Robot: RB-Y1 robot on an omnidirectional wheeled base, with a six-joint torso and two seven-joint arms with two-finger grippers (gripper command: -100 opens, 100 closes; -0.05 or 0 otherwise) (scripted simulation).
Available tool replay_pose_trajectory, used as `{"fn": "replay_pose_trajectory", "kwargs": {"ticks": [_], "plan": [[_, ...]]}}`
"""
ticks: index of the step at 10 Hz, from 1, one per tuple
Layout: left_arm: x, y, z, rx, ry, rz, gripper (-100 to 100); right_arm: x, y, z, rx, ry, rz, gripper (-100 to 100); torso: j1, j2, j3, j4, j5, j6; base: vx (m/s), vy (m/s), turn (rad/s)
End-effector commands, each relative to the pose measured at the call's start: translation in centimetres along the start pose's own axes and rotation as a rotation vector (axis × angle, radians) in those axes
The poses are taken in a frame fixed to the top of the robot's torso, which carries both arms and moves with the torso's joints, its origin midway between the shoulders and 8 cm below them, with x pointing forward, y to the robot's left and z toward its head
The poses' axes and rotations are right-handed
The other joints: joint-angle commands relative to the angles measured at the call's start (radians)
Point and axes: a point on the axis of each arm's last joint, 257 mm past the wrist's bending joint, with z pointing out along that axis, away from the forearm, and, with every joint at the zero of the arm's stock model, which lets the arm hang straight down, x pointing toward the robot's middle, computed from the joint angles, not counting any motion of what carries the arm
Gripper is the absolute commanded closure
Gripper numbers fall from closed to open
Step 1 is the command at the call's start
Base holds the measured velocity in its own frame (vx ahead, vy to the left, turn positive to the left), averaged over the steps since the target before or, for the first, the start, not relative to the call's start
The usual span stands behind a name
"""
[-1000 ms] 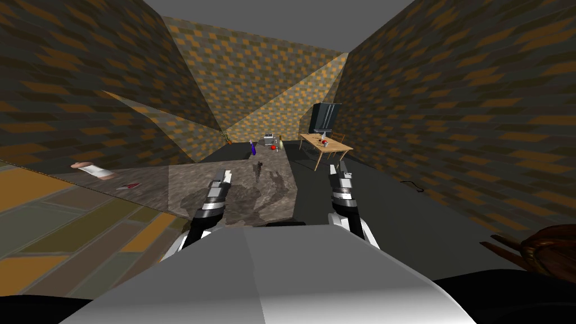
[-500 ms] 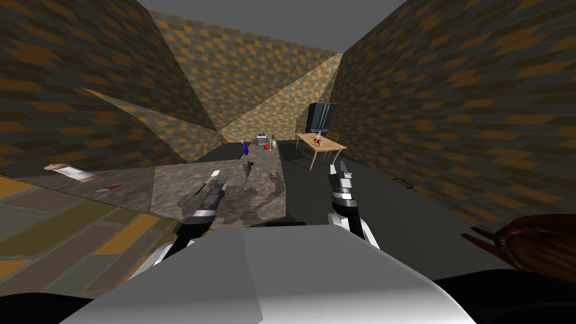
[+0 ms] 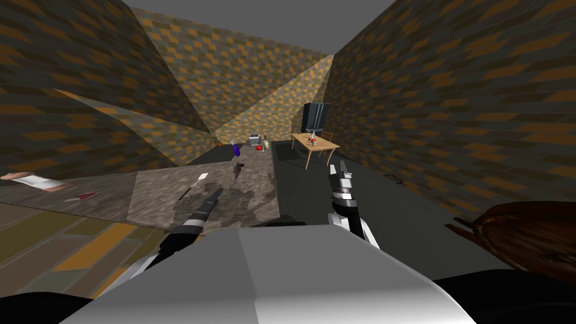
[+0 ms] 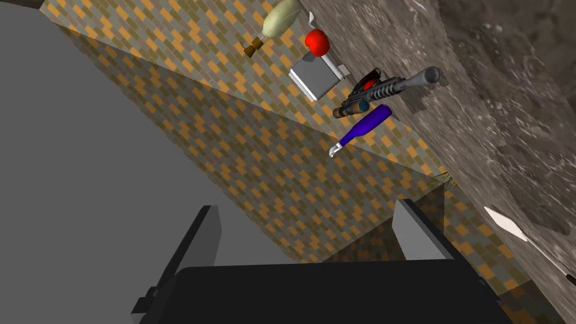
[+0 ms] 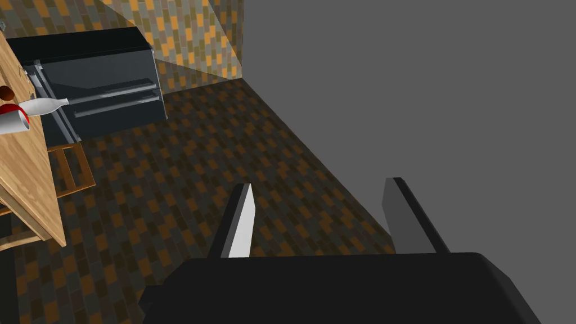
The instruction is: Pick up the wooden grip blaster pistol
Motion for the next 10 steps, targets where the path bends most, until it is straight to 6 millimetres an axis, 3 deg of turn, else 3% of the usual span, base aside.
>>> {"fn": "replay_pose_trajectory", "kwargs": {"ticks": [1,2,4,5,7,8,10], "plan": [[-0.6,3.5,-1.2,-0.091,0.035,0.045,-100,0.0,0.0,0.0,0.000,0.000,0.000,0,0.000,0.000,0.000,0.000,0.000,0.000,0.014,-0.149,-0.193],[-0.7,3.4,-1.1,-0.087,0.043,0.056,-100,0.0,0.0,0.0,0.000,0.000,0.000,0,-0.002,-0.001,0.000,0.000,0.000,0.000,0.025,-0.107,-0.043],[-1.6,7.9,-3.0,-0.201,0.092,0.120,-100,0.0,0.0,0.0,0.000,0.000,0.000,0,0.001,-0.001,-0.001,0.000,0.000,0.000,0.028,-0.089,-0.133],[-1.7,7.8,-2.9,-0.199,0.097,0.128,-100,0.0,0.0,0.0,0.000,0.000,0.000,0,0.001,-0.002,-0.001,0.000,0.000,0.000,0.043,-0.074,-0.069],[-3.0,11.8,-4.9,-0.304,0.140,0.186,-100,0.0,0.0,0.0,0.000,0.000,0.000,0,0.003,-0.002,-0.001,0.000,0.000,0.000,0.047,-0.069,-0.154],[-3.2,11.9,-4.8,-0.303,0.149,0.199,-100,0.0,0.0,0.0,0.000,0.000,0.000,0,0.002,-0.003,-0.002,-0.001,0.000,0.000,0.040,-0.058,-0.073],[-4.9,15.2,-6.8,-0.396,0.191,0.260,-100,0.0,0.0,0.0,0.000,0.000,0.000,0,0.003,-0.002,-0.001,0.000,0.001,0.000,0.042,-0.059,-0.175]]}}
